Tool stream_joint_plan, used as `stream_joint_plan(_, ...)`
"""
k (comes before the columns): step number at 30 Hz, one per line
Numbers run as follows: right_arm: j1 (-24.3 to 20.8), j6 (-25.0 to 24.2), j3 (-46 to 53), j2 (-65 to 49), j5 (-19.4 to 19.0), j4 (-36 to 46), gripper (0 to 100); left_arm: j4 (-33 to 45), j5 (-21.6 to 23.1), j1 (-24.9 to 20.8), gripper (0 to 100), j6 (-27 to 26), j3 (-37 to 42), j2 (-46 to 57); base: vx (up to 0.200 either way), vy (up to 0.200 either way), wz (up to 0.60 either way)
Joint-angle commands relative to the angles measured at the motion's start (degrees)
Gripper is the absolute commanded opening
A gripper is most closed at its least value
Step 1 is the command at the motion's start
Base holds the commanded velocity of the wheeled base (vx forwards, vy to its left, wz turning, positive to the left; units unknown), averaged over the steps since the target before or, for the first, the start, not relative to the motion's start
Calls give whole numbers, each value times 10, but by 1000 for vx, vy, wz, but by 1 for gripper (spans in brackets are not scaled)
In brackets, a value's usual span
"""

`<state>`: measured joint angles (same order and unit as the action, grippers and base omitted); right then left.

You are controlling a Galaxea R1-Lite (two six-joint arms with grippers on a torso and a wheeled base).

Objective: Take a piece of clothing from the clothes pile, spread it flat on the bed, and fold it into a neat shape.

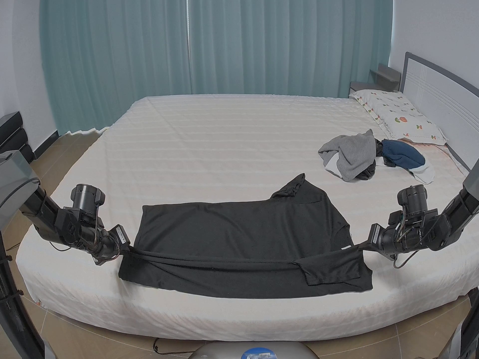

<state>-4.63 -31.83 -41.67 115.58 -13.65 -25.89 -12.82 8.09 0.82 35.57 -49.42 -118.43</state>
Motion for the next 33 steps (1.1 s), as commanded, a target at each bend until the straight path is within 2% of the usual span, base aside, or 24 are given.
stream_joint_plan(1, 0, -1, -8, 21, 0, -1, 0, 0, 1, 0, 0, 1, -9, -17, 0, 0, 0)
stream_joint_plan(3, 0, -1, -11, 29, -1, -2, 0, -1, 1, 0, 0, 1, -9, -22, 0, 0, 0)
stream_joint_plan(4, 0, -1, -12, 33, -1, -3, 0, -2, 1, 0, 100, 1, -10, -24, 0, 0, 0)
stream_joint_plan(5, 0, -1, -12, 34, -1, -3, 100, -2, 1, 0, 100, 1, -10, -25, 0, 0, 0)
stream_joint_plan(8, 0, -15, -26, 49, -2, -3, 100, -3, 2, 0, 100, 3, -12, -31, 0, 0, 0)
stream_joint_plan(11, 2, -58, -35, 40, -4, -4, 100, -6, 2, 0, 100, 20, -15, -28, 0, 0, 0)
stream_joint_plan(13, 2, -68, -35, 35, -4, -5, 100, -6, 2, 0, 100, 28, -16, -28, 0, 0, 0)
stream_joint_plan(17, 1, -124, -22, -16, -12, 1, 100, -5, 4, 9, 100, 61, -12, 15, 0, 0, 0)
stream_joint_plan(21, -28, -197, 15, -51, -12, 1, 100, -5, 45, 20, 100, 66, 25, 64, 0, 0, 0)
stream_joint_plan(22, -28, -197, 15, -51, -12, 1, 100, -5, 45, 20, 100, 66, 25, 64, 0, 0, 0)
stream_joint_plan(24, -57, -247, 43, -50, -11, -3, 100, -5, 86, 24, 100, 85, 52, 88, 0, 0, 0)
stream_joint_plan(29, -85, -260, 72, -44, -12, -16, 100, -21, 163, 23, 100, 96, 102, 94, 0, 0, 0)
stream_joint_plan(33, -106, -279, 71, -24, -8, -29, 100, -72, 188, 26, 100, 107, 122, 87, 0, 0, 0)
